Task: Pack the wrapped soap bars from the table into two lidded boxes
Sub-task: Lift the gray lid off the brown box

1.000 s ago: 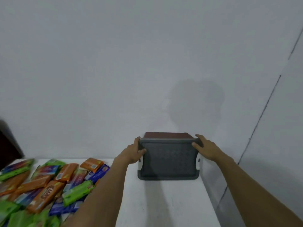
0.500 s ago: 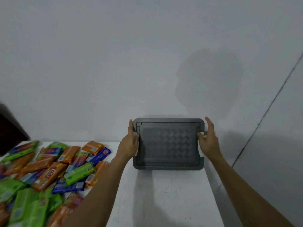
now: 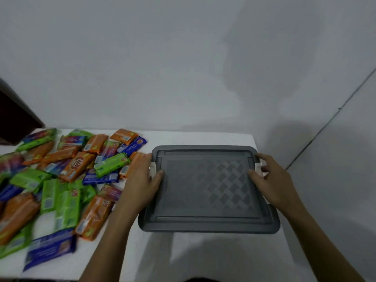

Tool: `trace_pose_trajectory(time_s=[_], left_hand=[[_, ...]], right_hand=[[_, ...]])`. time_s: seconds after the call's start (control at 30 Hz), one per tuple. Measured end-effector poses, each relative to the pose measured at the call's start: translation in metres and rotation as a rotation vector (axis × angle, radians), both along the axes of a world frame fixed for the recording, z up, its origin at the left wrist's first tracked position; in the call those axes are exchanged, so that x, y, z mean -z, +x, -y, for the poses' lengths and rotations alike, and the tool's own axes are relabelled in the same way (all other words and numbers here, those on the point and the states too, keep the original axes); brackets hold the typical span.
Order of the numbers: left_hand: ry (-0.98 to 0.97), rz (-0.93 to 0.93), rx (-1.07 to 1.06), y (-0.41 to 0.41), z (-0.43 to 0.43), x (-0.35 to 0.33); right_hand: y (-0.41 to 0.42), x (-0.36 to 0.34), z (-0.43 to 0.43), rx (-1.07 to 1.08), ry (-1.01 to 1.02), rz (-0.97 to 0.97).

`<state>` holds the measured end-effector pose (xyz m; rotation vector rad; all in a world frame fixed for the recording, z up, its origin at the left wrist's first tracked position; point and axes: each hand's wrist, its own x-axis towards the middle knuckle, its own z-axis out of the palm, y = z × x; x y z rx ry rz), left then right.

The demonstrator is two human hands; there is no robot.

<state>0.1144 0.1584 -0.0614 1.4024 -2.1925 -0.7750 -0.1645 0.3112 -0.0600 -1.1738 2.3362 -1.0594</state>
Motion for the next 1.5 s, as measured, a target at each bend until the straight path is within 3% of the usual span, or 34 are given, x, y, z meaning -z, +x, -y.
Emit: trace_pose_trajectory(time_s=[0.2,0.33,0.5,0.6,0.67,0.77,0.83,0.97,1.17,1.3,1.5], left_hand=[[0.022,0.093,-0.078,0.031,-0.032,0.013],[-0.129,0.177,-0.024,0.036,-0.035,0.015],[0.159,-0.178,0.008,0.054,-0.032,0.021],[0.335,-0.33,-0.038,0.057,-0.036,0.025],[0.275,-0.279,-0.045,0.059,-0.035,0.031],[-0.046,-0.104,-0.119,0.068,-0.03,0.031],[-0.169,-0.053,-0.06,0.068,-0.034,0.022],[-0.183,0.091,-0.044,0.06,-0.043,0.01],[-0.067,0.107,-0.085,0.057,-0.043,0.001],[-0.059,0.019,-0.115,0.064,-0.042,-0.016],[0.04,-0.525,-0.173,0.064,-0.037,-0.056]], right_hand=[[0.037,0.018,-0.037,-0.004,0.035,0.034],[0.033,0.023,-0.039,-0.028,0.026,-0.007],[0.026,0.038,-0.051,0.07,-0.053,0.246],[0.029,0.04,-0.053,0.108,-0.097,0.145],[0.028,0.036,-0.055,0.144,-0.085,-0.02],[0.027,0.027,-0.063,0.138,0.009,-0.182],[0.029,0.019,-0.066,0.087,0.087,-0.253],[0.035,0.011,-0.065,-0.037,0.246,-0.199],[0.039,0.005,-0.069,-0.034,0.22,-0.223],[0.037,-0.019,-0.068,0.007,0.049,-0.021],[0.033,-0.057,-0.053,0.019,-0.332,0.467]])
